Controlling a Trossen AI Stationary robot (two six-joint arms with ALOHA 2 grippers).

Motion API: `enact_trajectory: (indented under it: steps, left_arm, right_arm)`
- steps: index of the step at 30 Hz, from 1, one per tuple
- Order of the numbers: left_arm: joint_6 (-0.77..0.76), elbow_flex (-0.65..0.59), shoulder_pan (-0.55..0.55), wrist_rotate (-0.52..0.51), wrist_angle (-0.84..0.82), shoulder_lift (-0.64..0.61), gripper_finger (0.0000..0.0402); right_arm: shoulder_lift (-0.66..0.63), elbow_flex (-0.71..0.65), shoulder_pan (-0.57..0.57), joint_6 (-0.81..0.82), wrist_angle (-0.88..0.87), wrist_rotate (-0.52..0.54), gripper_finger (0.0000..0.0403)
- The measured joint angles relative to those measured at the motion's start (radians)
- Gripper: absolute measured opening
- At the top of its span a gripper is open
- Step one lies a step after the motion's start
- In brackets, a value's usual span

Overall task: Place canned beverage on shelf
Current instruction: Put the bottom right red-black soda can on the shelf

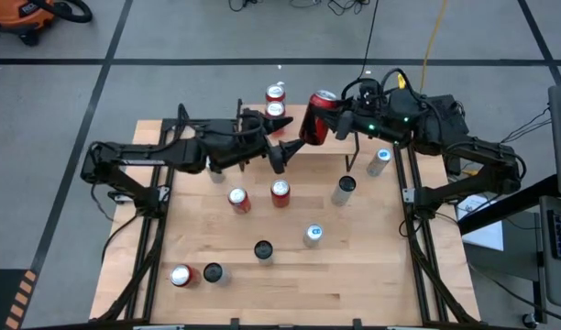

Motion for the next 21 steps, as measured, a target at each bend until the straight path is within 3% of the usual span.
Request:
enact_trajectory:
  steps: [13, 21]
  left_arm:
    - [-0.071, 0.0, 0.066, 0.152, 0.016, 0.055, 0.0396]
    - [-0.106, 0.0, 0.093, 0.17, 0.031, 0.081, 0.0396]
  right_arm:
    - [0.036, 0.0, 0.0, -0.006, 0.016, -0.002, 0.0281]
    - [0.048, 0.0, 0.0, -0.008, 0.014, -0.029, 0.0281]
